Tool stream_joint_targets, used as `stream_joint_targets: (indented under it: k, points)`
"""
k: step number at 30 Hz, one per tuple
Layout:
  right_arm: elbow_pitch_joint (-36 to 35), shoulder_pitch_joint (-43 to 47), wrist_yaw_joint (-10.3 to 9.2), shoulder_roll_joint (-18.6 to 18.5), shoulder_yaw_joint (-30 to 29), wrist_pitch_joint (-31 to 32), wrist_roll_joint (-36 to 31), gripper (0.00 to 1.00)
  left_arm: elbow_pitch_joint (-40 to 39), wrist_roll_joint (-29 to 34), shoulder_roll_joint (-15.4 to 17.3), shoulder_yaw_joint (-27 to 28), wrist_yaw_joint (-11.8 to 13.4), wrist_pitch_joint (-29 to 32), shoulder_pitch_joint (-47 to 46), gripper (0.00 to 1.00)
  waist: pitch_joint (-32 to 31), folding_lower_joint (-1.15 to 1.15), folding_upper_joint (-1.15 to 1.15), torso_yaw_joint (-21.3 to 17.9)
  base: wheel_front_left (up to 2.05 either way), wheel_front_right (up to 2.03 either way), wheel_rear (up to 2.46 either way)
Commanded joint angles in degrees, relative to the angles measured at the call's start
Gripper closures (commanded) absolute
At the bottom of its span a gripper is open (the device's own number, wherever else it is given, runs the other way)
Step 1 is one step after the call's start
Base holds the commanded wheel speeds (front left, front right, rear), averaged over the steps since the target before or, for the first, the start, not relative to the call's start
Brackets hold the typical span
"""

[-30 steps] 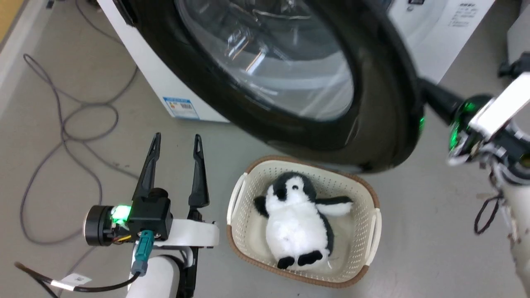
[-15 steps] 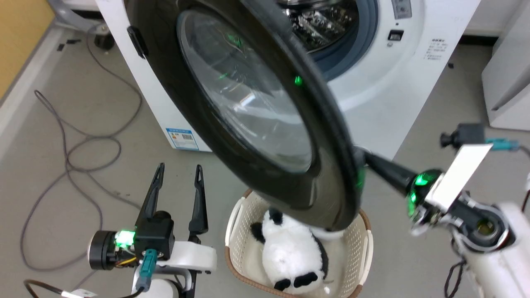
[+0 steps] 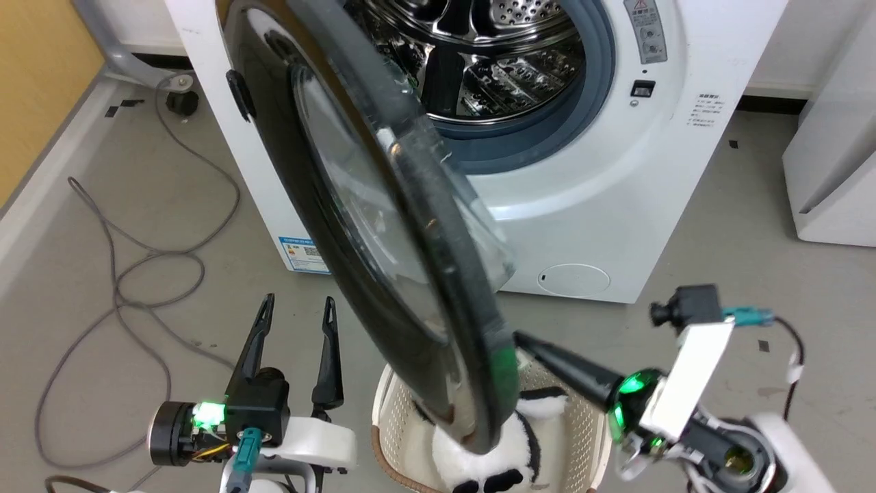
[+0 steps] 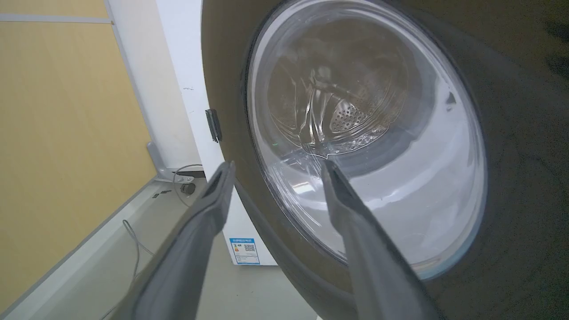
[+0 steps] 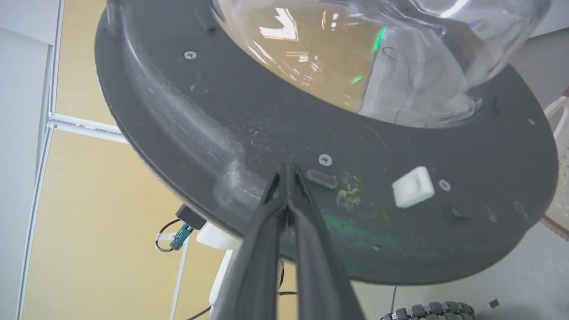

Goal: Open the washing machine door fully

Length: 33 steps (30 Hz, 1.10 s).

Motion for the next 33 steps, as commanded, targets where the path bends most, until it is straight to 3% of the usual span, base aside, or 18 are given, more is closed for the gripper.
stream_joint_targets:
  k: [1, 11, 14, 20, 27, 30, 33]
  points:
    - [-0.63, 1.40, 0.07, 0.96, 0.71, -0.04, -0.20, 1.00, 0.17, 0.30, 0.34, 0.14, -0.34, -0.30, 0.80, 0.00, -0.23, 0.01, 0.00, -0.12, 0.00, 0.00, 0.00]
    - [-2.95, 4.98, 0.07, 2.87, 3.80, -2.06, -2.38, 1.00, 0.55, 0.22, 0.32, 0.42, -0.26, -0.30, 2.41, 0.00, -1.79, 0.01, 0.00, -0.95, 0.00, 0.00, 0.00]
    - [-4.20, 6.05, 0.07, 2.80, 2.43, -5.75, -3.65, 1.00, 0.83, 0.16, 0.31, 0.46, -0.41, -0.30, 2.74, 0.00, -2.46, 0.01, 0.00, -0.91, 0.00, 0.00, 0.00]
    - [-7.55, 7.30, 0.07, 1.85, -1.68, -20.03, -9.99, 1.00, 0.94, -0.07, 0.25, 0.88, -0.48, -0.30, 3.45, 0.00, -3.83, 0.01, 0.00, -0.99, 0.00, 0.00, 0.00]
    - [-5.47, 6.28, 0.07, -2.70, -1.83, -46.31, -30.02, 1.00, 0.33, -0.14, 0.42, 1.72, -0.60, -0.30, 4.41, 0.00, -4.86, 0.01, 0.00, -1.99, 0.00, 0.00, 0.00]
    - [-3.61, 5.89, 0.07, -3.21, -4.57, -49.47, -39.84, 1.00, 0.13, -0.12, 0.45, 2.05, -0.60, -0.30, 4.76, 0.00, -5.14, 0.01, 0.00, -2.40, 0.00, 0.00, 0.00]
    - [-6.17, 6.25, 0.07, -0.06, -12.31, -49.63, -52.03, 1.00, -0.15, -0.08, 0.47, 2.31, -0.64, -0.30, 5.01, 0.00, -5.12, 0.01, 0.00, -2.73, 0.00, 0.00, 0.00]
